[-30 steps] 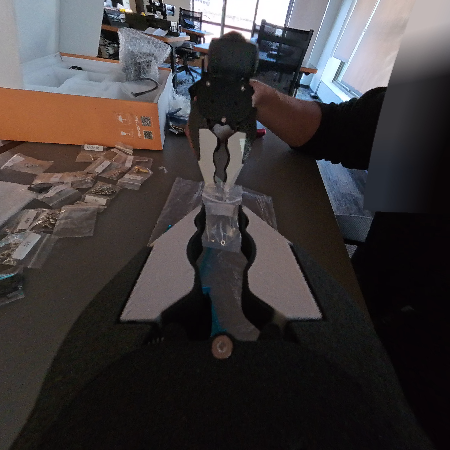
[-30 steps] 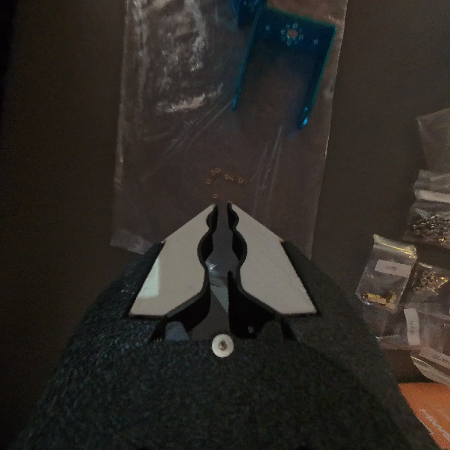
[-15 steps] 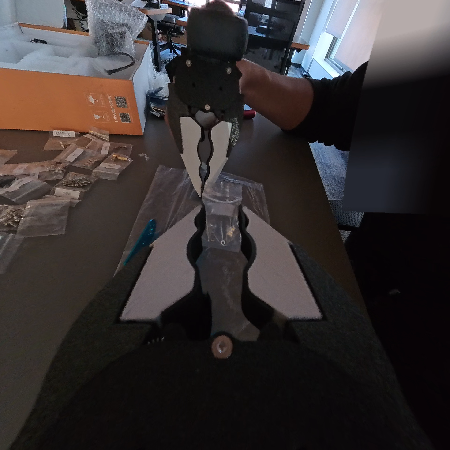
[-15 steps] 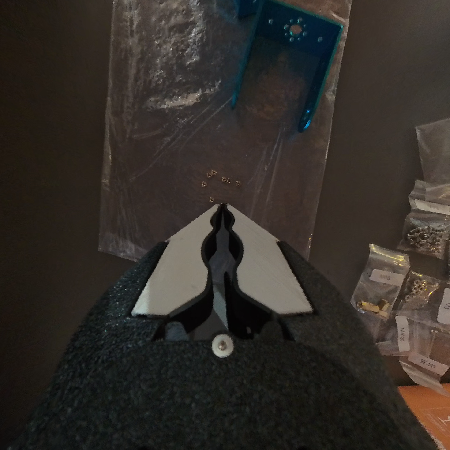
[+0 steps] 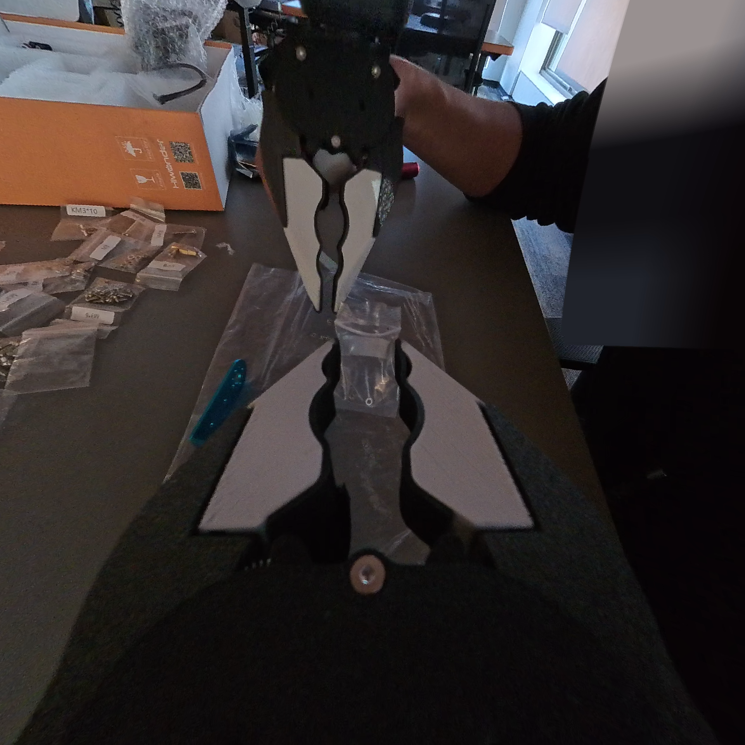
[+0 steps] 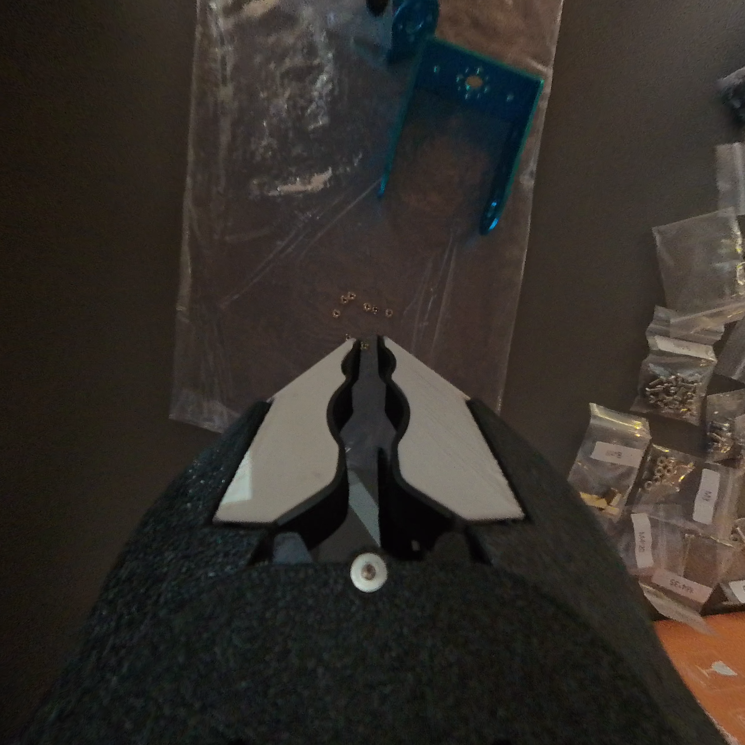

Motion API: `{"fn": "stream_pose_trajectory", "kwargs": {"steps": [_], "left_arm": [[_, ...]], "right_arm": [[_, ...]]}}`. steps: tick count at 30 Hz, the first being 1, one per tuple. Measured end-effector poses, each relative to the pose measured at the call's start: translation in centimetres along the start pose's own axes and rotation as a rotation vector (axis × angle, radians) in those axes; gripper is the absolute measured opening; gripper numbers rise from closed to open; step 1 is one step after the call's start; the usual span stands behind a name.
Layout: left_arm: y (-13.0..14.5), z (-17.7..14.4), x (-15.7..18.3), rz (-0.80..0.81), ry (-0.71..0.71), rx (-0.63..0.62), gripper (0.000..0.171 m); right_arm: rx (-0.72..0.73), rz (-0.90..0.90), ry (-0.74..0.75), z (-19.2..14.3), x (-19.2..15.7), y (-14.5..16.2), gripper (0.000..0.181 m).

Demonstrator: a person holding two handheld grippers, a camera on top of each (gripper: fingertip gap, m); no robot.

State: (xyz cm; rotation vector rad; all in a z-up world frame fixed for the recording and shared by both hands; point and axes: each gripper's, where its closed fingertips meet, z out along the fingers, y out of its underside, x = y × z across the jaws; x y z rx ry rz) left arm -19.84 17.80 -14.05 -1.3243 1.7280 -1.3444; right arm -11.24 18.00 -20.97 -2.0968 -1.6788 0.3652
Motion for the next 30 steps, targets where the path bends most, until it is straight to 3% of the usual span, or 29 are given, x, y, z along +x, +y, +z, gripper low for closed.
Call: {"fn": "stream_pose_trajectory", "kwargs": {"steps": [30], "left_arm": [[0.03,-0.01,0.24,0.012,0.0,-0.006,0.026]], "right_arm": [[0.033,0.017,-0.048,0.24,-0.26,-0.1,0.0]]}}
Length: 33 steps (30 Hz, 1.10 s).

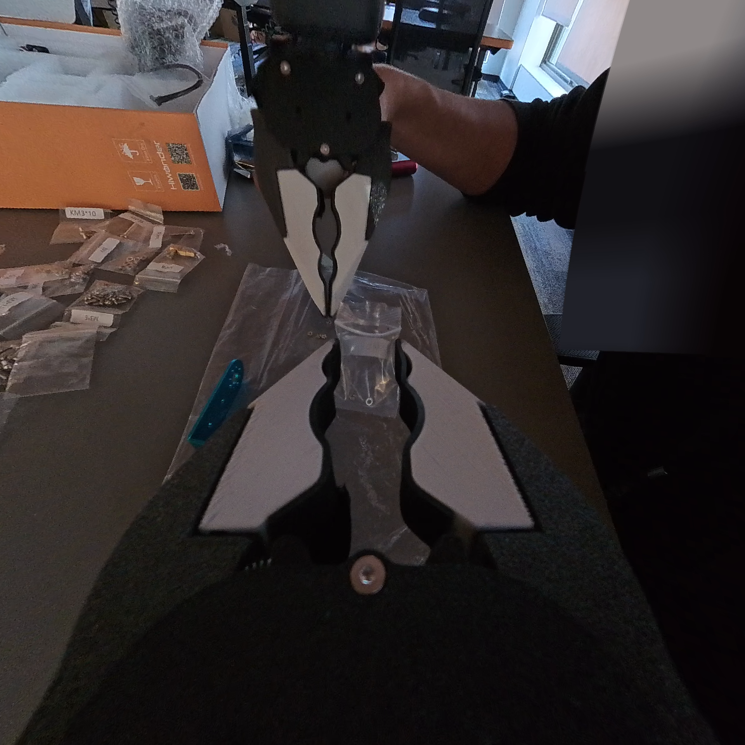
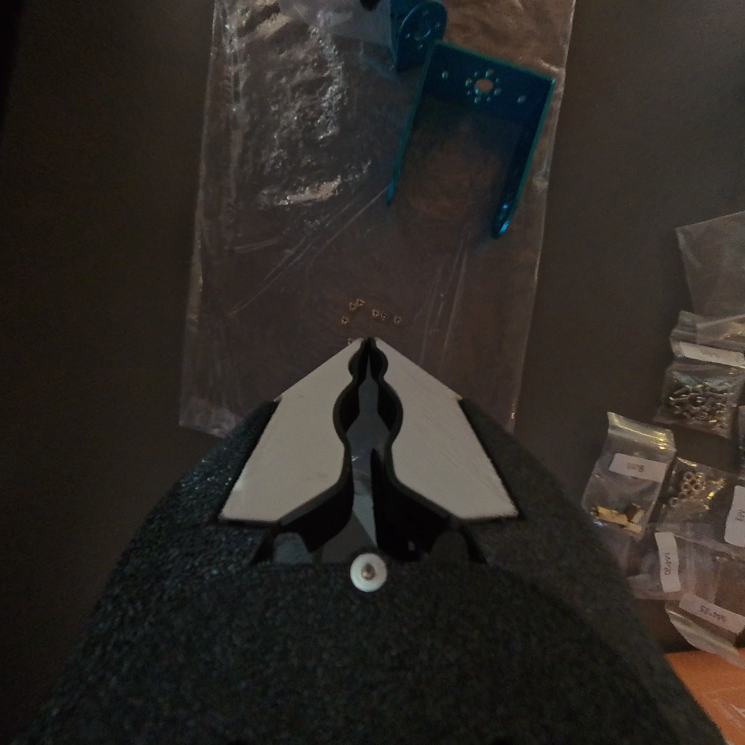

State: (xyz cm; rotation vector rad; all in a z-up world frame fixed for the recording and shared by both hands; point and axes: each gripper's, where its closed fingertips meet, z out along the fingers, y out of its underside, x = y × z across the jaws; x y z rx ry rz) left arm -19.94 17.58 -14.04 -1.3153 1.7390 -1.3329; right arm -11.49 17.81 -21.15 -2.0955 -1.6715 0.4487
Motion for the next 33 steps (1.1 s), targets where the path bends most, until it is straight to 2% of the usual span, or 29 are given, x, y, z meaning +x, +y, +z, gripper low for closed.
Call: {"fn": "stream_pose_trajectory", "kwargs": {"steps": [4,6,10,17,24,33], "left_arm": [[0.0,0.0,0.1,0.002,0.001,-0.003,0.026],[0.1,0.1,0.1,0.005,0.002,-0.005,0.026],[0.1,0.1,0.2,0.007,0.004,-0.007,0.026],[0.2,0.1,0.2,0.006,0.005,-0.01,0.026],[0.2,0.1,0.3,0.009,0.007,-0.013,0.026],[0.3,0.3,0.4,0.008,0.012,-0.019,0.026]], "right_arm": [[-0.018,0.0,0.0,-0.1,-0.1,0.2,0.0],[-0.039,-0.005,0.033,0.3,0.3,0.4,0.008],[-0.021,0.016,-0.012,0.8,-0.1,0.1,0.005],[-0.042,-0.004,0.002,0.9,-0.4,0.2,0.001],[-0.034,-0.018,0.008,1.0,-0.5,-0.2,0.007],[-0.003,0.07,-0.063,1.1,-0.5,-0.2,0.001]]}}
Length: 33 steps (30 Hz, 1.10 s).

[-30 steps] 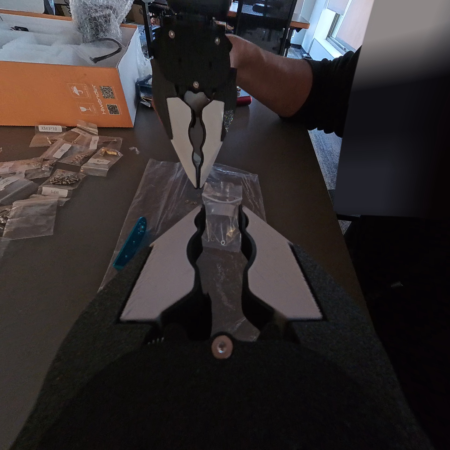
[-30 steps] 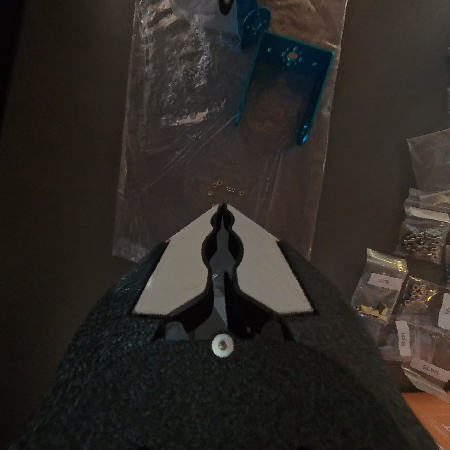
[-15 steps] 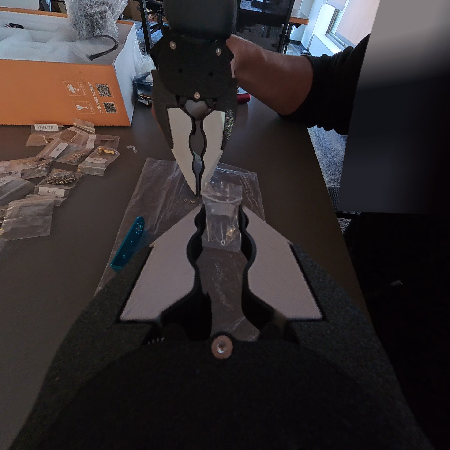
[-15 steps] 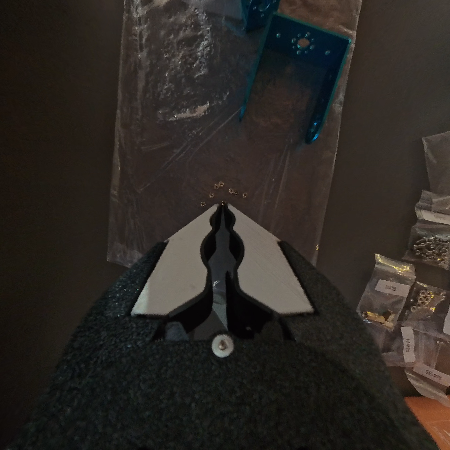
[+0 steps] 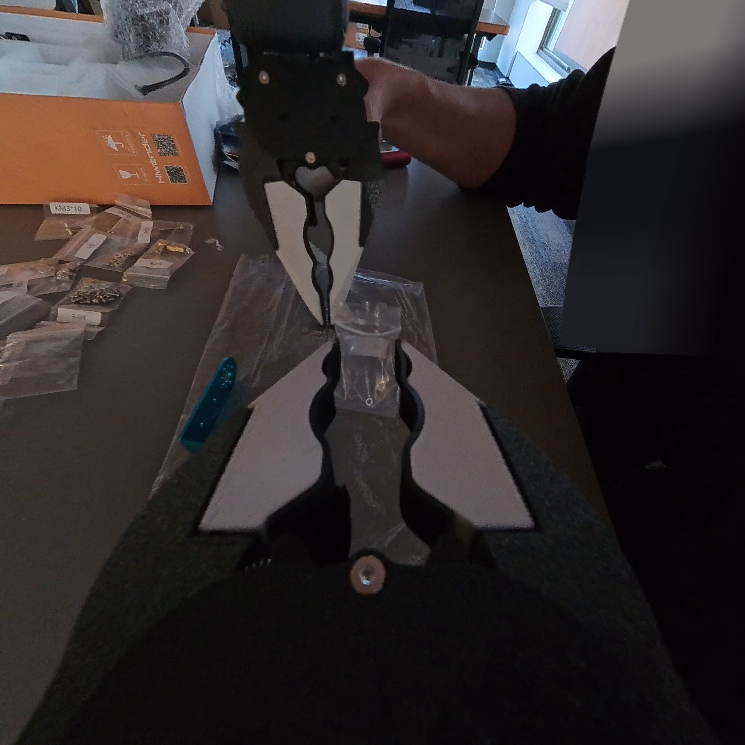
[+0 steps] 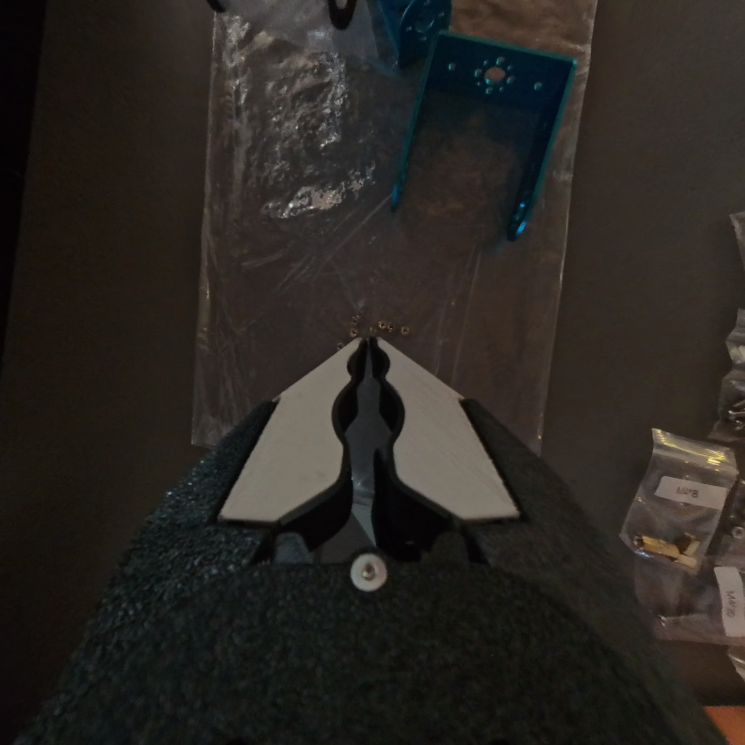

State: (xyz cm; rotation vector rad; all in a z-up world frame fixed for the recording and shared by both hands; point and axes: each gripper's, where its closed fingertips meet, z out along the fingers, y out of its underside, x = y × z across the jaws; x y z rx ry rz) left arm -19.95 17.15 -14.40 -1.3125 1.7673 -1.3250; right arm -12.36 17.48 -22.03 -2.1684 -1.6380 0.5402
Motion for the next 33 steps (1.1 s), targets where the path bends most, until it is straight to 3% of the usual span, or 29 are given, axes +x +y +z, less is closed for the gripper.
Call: {"fn": "stream_pose_trajectory", "kwargs": {"steps": [13,21,33], "left_arm": [[-0.2,-0.1,-0.1,0.003,-0.006,0.004,0.026],[-0.2,-0.1,-0.2,-0.003,-0.006,0.006,0.026],[0.1,0.2,0.0,-0.004,0.001,-0.004,0.026]], "right_arm": [[0.055,-0.051,0.033,-1.6,0.0,-1.3,0.001],[0.329,-0.23,0.083,-5.3,-2.4,-11.3,0.001],[0.238,-0.254,0.113,-3.7,-2.1,-11.2,0.004]]}}
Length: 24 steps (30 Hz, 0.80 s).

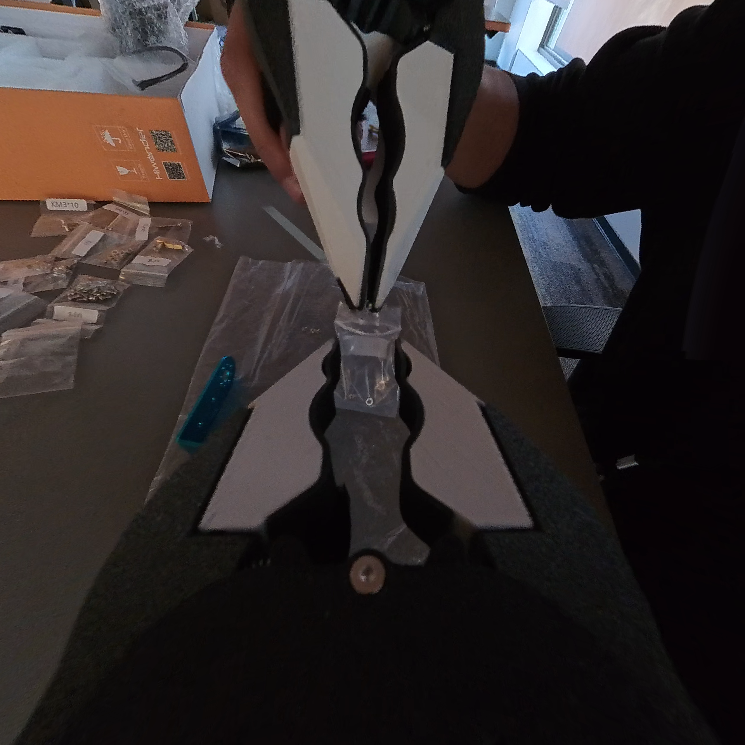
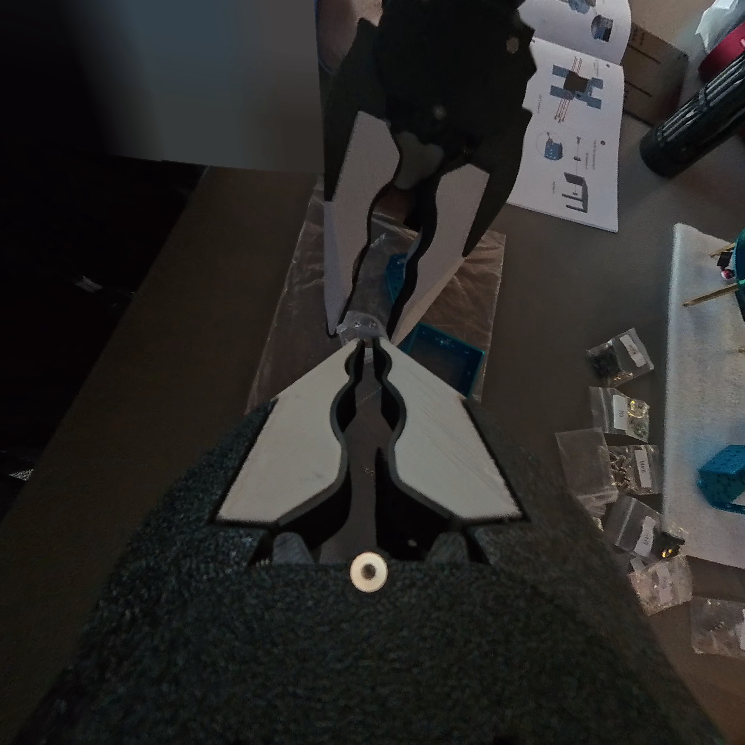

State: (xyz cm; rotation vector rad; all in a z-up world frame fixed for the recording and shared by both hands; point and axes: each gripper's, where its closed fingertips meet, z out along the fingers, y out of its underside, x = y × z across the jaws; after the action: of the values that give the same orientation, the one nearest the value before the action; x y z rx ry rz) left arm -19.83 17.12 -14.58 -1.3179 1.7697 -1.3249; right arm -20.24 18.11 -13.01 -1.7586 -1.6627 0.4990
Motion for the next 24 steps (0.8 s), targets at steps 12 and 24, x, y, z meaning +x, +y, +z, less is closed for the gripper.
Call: {"fn": "stream_pose_trajectory", "kwargs": {"steps": [12,24], "left_arm": [[-0.1,-0.1,0.0,0.008,-0.007,0.001,0.026],[0.0,-0.1,0.1,0.016,-0.002,-0.007,0.026]], "right_arm": [[0.016,0.048,-0.019,-2.1,-0.2,1.1,0.006],[-0.329,0.114,-0.145,0.9,-1.9,10.3,0.008]]}}
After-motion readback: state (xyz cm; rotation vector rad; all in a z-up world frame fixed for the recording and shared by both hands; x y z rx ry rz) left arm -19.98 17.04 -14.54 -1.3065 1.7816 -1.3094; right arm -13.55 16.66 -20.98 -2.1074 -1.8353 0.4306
